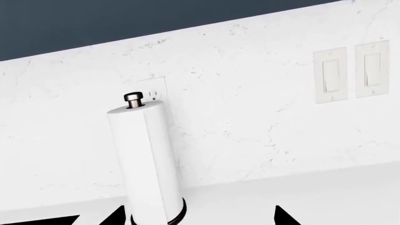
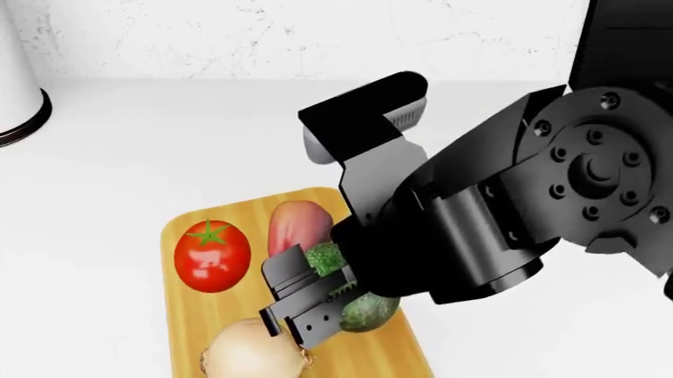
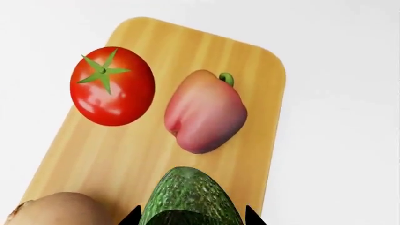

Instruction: Place the avocado, onion, tomato and bell pepper on the cutting board.

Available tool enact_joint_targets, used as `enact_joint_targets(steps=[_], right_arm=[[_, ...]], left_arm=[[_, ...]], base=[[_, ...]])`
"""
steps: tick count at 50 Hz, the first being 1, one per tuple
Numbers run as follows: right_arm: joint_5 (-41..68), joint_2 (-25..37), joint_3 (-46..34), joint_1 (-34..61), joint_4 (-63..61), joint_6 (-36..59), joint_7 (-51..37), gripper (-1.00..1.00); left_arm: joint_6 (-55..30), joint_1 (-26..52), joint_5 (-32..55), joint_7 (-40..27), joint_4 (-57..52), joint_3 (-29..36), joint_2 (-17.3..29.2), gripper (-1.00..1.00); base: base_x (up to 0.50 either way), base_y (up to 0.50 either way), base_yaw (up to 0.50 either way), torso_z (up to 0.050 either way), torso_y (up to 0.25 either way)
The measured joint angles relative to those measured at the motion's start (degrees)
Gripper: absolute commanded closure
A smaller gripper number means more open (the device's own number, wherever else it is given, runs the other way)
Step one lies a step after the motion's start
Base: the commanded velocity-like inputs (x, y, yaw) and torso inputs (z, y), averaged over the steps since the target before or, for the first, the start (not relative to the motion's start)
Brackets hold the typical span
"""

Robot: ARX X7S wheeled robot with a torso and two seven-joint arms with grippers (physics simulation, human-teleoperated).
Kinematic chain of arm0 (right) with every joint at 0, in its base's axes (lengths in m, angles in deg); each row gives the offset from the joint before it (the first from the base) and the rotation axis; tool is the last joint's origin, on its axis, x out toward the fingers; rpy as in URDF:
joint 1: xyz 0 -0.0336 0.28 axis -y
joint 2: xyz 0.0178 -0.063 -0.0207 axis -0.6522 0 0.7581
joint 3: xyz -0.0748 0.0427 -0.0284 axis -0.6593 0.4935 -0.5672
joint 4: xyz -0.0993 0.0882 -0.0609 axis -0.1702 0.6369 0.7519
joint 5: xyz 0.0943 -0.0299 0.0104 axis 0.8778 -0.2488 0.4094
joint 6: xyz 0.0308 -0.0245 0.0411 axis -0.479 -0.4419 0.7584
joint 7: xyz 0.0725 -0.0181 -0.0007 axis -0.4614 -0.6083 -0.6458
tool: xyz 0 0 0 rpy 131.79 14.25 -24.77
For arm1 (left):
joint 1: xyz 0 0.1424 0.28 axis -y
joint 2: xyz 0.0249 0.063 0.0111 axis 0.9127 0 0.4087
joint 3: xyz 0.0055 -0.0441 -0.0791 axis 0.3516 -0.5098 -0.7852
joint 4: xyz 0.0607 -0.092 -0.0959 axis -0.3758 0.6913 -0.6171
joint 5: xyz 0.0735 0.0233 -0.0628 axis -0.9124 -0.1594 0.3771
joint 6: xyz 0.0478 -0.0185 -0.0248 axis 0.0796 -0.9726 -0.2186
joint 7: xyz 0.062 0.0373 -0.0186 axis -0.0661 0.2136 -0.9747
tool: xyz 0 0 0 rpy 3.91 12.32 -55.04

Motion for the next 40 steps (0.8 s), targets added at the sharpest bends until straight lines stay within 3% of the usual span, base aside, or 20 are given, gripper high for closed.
enact_joint_targets(steps=[1,28,40], right_arm=[[-0.06,0.01,0.01,0.08,-0.04,0.07,0.06,-1.00],[0.79,0.78,2.16,8.20,-1.24,3.08,-0.54,-1.00],[2.55,3.50,4.32,12.47,-8.24,1.56,-6.23,-1.00]], left_arm=[[-0.05,0.00,0.04,0.00,0.01,-0.06,0.00,-1.00],[-0.56,-0.05,0.38,-0.07,-0.07,-1.28,0.00,-1.00],[-1.01,-0.08,0.72,-0.20,-0.34,-1.96,0.00,-1.00]], base=[[0.00,0.00,0.00,0.000,0.000],[0.00,0.00,0.00,0.000,0.000],[0.00,0.00,0.00,0.000,0.000]])
